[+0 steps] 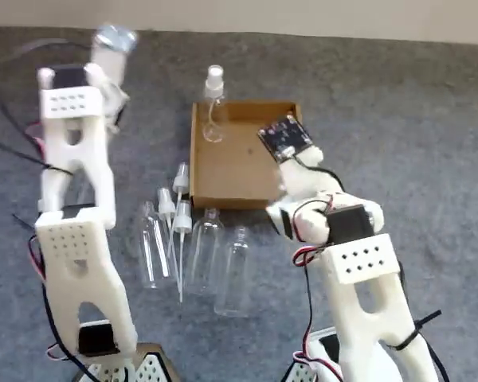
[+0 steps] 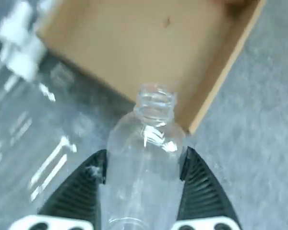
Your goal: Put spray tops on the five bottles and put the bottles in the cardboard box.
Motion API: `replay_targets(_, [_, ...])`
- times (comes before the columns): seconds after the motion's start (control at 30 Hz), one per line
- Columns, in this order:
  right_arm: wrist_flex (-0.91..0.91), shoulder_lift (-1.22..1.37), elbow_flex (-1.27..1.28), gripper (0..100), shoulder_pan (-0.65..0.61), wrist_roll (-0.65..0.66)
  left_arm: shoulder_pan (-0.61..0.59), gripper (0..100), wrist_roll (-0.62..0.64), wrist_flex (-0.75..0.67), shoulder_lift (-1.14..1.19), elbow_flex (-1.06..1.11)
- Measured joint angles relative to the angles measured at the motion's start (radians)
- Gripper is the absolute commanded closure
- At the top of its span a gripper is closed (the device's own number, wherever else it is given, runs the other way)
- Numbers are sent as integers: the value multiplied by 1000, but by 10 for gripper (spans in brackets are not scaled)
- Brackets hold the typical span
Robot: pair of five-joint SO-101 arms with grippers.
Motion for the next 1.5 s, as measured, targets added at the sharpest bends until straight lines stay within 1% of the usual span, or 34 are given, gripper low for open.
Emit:
replay_targets(0.07, [-78, -2, 18, 979, -29, -31, -17, 996, 5, 87, -49, -97])
replay_targets(0.17, [-163, -15, 80, 979, -84, -71, -40, 996, 51, 209, -126, -195])
replay_targets(0.3, [-241, -141, 153, 979, -164, -98, -83, 996, 104, 238, -262, -193])
replay_targets(0.43, [-318, -308, 273, 979, -183, -109, -89, 996, 157, 242, -462, -44])
replay_targets(0.53, [-365, -414, 365, 979, -184, -109, -52, 996, 190, 244, -660, 124])
replay_targets(0.6, [-377, -466, 413, 979, -184, -109, 15, 996, 216, 244, -806, 232])
replay_targets(0.7, [-379, -532, 459, 979, -184, -109, 161, 996, 264, 232, -1023, 368])
replay_targets(0.83, [-379, -626, 523, 979, -186, -109, 333, 996, 344, 133, -1264, 529])
replay_targets(0.93, [-379, -720, 603, 980, -189, -109, 423, 996, 400, 29, -1358, 632])
replay_targets(1.1, [-379, -927, 712, 995, -232, -109, 557, 996, 479, -186, -1393, 735])
replay_targets(1.23, [-379, -1080, 801, 995, -278, -109, 643, 996, 497, -365, -1395, 790])
replay_targets(1.33, [-379, -1097, 838, 995, -285, -109, 694, 996, 500, -496, -1395, 861])
replay_targets(1.5, [-379, -1099, 844, 995, -288, -109, 726, 996, 500, -640, -1395, 985])
